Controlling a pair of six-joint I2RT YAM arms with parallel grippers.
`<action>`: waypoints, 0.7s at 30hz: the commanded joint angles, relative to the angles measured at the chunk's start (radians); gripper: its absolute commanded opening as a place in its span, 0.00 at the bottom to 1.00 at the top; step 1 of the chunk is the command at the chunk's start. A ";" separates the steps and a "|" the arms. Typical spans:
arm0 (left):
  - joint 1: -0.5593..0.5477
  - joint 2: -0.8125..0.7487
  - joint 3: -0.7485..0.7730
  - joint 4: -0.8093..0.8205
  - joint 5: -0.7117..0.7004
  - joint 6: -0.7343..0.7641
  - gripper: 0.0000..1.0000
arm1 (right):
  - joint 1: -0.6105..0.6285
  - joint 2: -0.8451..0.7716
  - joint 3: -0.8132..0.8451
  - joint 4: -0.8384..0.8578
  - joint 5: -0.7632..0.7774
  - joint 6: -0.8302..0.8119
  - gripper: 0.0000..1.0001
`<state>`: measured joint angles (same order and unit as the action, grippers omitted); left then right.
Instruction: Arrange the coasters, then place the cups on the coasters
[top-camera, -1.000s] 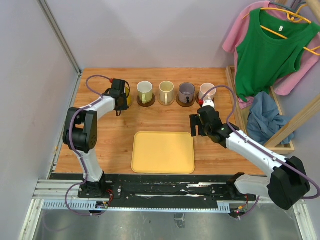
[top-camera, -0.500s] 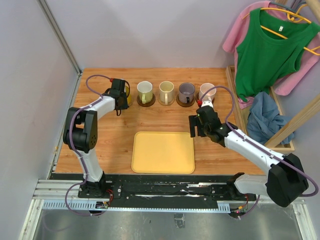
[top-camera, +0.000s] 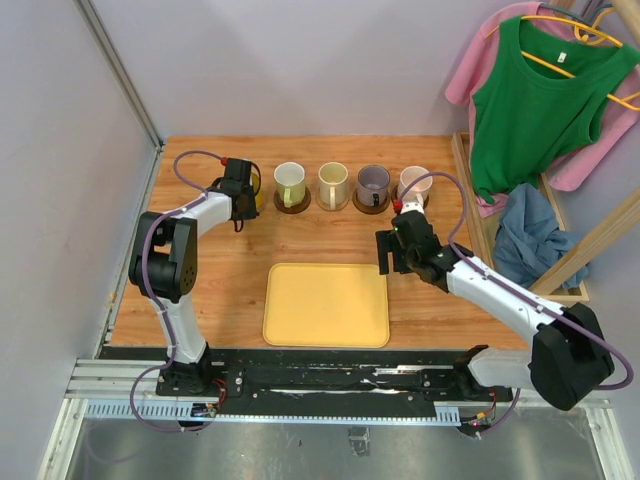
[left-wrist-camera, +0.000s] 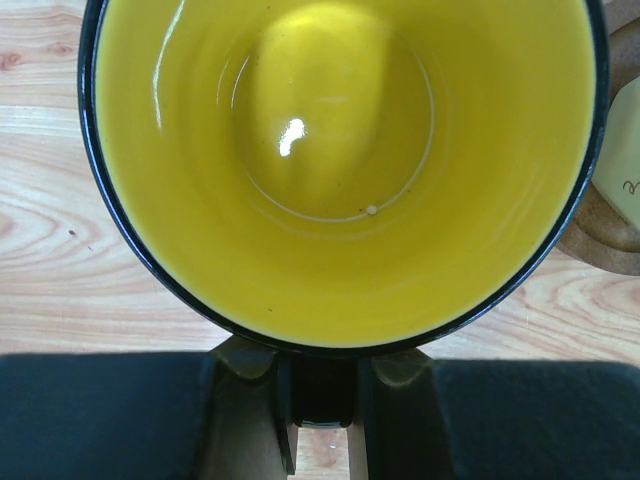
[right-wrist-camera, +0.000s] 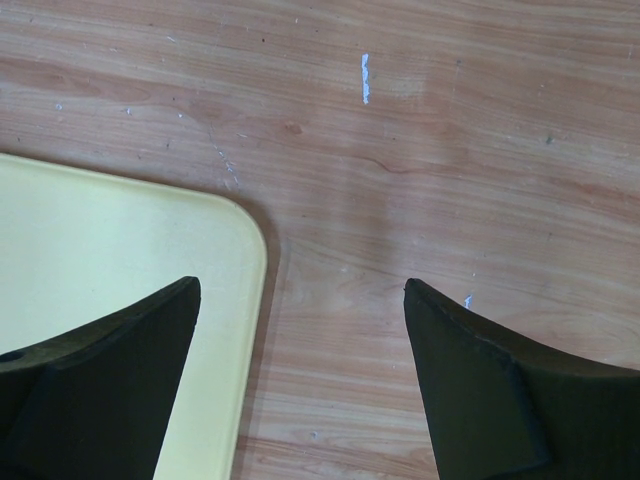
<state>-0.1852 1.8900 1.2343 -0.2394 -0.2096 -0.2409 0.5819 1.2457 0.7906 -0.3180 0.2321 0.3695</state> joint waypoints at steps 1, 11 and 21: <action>0.011 0.009 0.034 0.077 -0.024 -0.009 0.01 | -0.012 0.018 0.032 0.015 -0.015 -0.003 0.84; 0.011 0.013 0.028 0.072 -0.048 -0.015 0.14 | -0.013 0.032 0.036 0.018 -0.034 -0.004 0.84; 0.010 -0.010 0.004 0.068 -0.062 -0.014 0.58 | -0.013 0.032 0.041 0.012 -0.041 0.000 0.84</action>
<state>-0.1844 1.8954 1.2343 -0.2024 -0.2512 -0.2520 0.5819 1.2758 0.7940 -0.3103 0.2005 0.3691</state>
